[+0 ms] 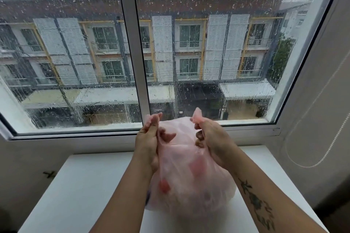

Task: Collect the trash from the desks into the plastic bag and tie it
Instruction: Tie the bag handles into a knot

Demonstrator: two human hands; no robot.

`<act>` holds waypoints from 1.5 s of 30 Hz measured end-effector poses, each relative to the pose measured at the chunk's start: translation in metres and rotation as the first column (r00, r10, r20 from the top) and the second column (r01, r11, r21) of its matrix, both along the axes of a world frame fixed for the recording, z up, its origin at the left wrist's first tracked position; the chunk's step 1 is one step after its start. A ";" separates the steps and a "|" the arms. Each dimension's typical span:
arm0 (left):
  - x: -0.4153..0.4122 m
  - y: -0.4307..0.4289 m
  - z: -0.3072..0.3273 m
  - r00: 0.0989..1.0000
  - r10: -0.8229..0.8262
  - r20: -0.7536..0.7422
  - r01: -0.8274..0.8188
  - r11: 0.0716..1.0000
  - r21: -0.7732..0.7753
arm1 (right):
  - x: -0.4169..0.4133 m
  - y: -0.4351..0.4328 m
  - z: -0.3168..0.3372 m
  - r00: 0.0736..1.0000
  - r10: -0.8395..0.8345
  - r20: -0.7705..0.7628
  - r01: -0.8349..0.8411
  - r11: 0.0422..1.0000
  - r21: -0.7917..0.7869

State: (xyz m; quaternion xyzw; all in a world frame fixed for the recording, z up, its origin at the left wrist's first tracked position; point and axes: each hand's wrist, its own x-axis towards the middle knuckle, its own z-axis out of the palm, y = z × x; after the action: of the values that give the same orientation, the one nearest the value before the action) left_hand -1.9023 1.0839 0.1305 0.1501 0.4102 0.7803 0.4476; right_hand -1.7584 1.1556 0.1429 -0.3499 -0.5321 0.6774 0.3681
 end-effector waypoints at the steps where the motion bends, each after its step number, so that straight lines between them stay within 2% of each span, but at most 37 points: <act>1: 0.000 0.000 0.000 1.000 -0.014 -0.010 0.014 1.000 -0.002 | -0.001 -0.002 -0.003 0.999 -0.005 -0.037 0.006 1.000 0.021; 5: 0.001 -0.006 0.002 0.993 -0.116 -0.007 0.116 0.992 0.051 | 0.000 -0.005 -0.006 0.980 -0.041 -0.194 0.035 0.999 -0.035; 7: 0.002 -0.010 0.002 0.974 -0.204 0.100 0.191 0.973 0.126 | 0.000 -0.004 -0.005 0.976 -0.120 -0.180 0.113 0.992 -0.052; 9: 0.002 -0.010 0.001 0.968 -0.215 0.127 0.198 0.971 0.134 | -0.001 -0.005 -0.003 0.974 -0.167 -0.151 0.161 0.986 -0.052; 11: 0.005 -0.008 -0.001 0.977 -0.195 0.091 0.186 0.978 0.097 | -0.002 -0.007 -0.001 0.978 -0.143 -0.151 0.135 0.989 -0.064; 15: 0.010 -0.008 -0.003 0.995 -0.100 0.011 0.099 0.992 0.073 | -0.002 -0.008 -0.003 0.963 -0.041 -0.267 -0.003 0.987 -0.162; 17: 0.012 -0.010 -0.003 0.998 -0.057 -0.016 0.057 0.997 0.047 | -0.003 -0.008 -0.006 0.971 -0.073 -0.228 0.031 0.983 -0.183; 20: 0.013 -0.011 -0.006 0.994 -0.066 -0.090 0.068 0.997 0.025 | -0.007 -0.009 -0.013 0.976 -0.172 -0.132 0.163 0.983 -0.079; 25: 0.013 -0.011 -0.004 0.967 -0.139 -0.215 0.134 0.990 -0.035 | -0.012 -0.008 -0.019 0.934 -0.306 -0.184 0.285 0.949 -0.132; 28: 0.014 -0.014 -0.002 0.937 -0.210 -0.279 0.218 0.976 -0.003 | -0.013 -0.009 -0.018 0.926 -0.322 -0.195 0.305 0.946 -0.113; 31: 0.012 -0.015 -0.003 0.930 -0.255 -0.264 0.272 0.962 0.030 | -0.015 -0.014 -0.016 0.928 -0.298 -0.223 0.281 0.954 -0.106; 37: 0.019 -0.011 -0.006 0.911 -0.301 -0.282 0.298 0.953 -0.054 | -0.017 -0.018 -0.019 0.957 -0.205 -0.206 0.200 0.979 -0.045; 42: 0.021 -0.001 -0.010 0.950 -0.156 -0.270 0.124 0.984 -0.131 | -0.014 -0.019 -0.017 0.997 -0.004 -0.079 0.015 0.991 0.134; 45: 0.022 0.002 -0.009 0.957 -0.090 -0.275 0.057 0.990 -0.125 | -0.012 -0.020 -0.015 0.987 0.087 -0.131 -0.071 0.990 0.122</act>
State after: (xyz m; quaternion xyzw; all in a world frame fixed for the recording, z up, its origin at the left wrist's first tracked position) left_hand -1.8806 1.0854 0.1214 0.2477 0.5080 0.7089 0.4219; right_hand -1.7702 1.1351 0.1278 -0.2592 -0.5579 0.6816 0.3963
